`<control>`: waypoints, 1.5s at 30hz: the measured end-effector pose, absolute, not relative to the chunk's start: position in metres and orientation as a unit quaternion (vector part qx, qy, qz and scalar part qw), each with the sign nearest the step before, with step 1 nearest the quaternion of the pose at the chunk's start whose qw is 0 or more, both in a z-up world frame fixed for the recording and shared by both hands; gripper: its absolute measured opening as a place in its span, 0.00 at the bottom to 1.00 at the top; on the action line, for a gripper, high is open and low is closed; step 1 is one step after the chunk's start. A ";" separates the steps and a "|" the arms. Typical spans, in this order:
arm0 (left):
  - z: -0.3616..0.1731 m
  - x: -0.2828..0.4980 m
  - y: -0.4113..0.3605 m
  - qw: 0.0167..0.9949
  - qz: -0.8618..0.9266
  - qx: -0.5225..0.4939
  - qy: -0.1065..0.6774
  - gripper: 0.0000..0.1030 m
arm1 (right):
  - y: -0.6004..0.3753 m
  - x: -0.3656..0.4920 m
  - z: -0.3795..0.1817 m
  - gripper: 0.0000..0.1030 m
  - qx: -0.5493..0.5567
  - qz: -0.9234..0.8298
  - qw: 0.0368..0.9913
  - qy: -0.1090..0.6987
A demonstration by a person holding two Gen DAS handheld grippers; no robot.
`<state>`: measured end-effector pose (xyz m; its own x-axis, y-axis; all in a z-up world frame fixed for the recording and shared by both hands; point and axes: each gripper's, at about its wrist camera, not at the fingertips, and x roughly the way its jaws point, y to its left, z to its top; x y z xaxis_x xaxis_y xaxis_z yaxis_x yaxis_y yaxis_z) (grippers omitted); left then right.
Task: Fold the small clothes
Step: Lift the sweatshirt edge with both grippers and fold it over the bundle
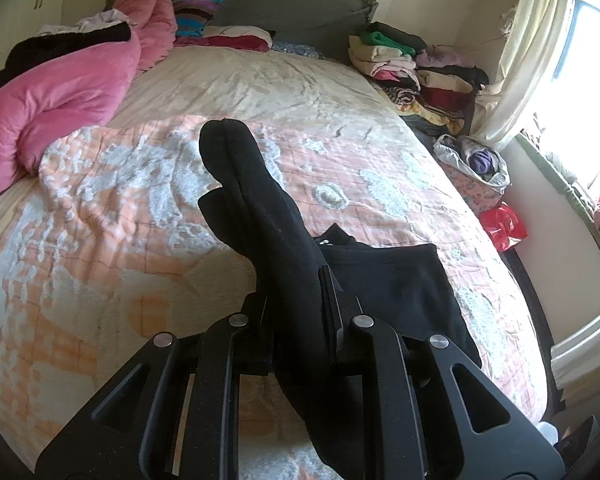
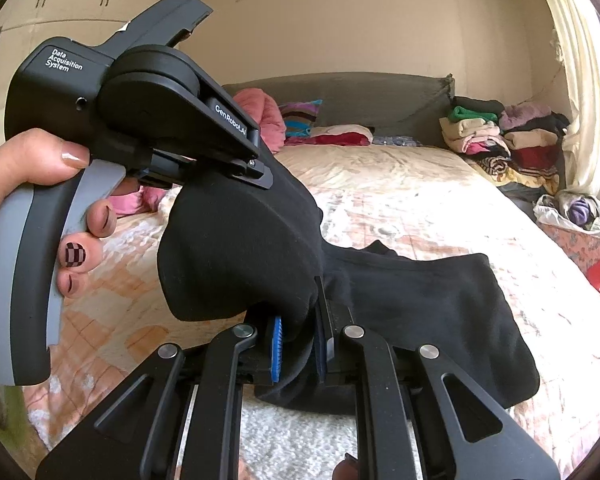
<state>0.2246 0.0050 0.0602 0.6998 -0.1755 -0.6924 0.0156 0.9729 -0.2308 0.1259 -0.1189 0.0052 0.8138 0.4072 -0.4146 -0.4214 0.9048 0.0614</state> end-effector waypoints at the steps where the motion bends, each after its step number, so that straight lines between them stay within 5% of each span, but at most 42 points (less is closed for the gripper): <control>1: 0.060 0.225 0.002 0.916 -0.053 -0.102 0.384 0.10 | -0.120 0.126 0.005 0.11 -0.016 0.217 0.952 0.214; 45: 0.023 0.273 -0.118 0.896 -0.112 -0.044 0.428 0.12 | -0.193 0.127 -0.033 0.11 0.075 0.164 0.944 0.275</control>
<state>0.2728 -0.1175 0.0229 0.6079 -0.2380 -0.7575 0.1625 0.9711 -0.1747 0.1271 -0.1934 -0.0326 0.7945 0.3520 -0.4949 -0.2692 0.9346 0.2326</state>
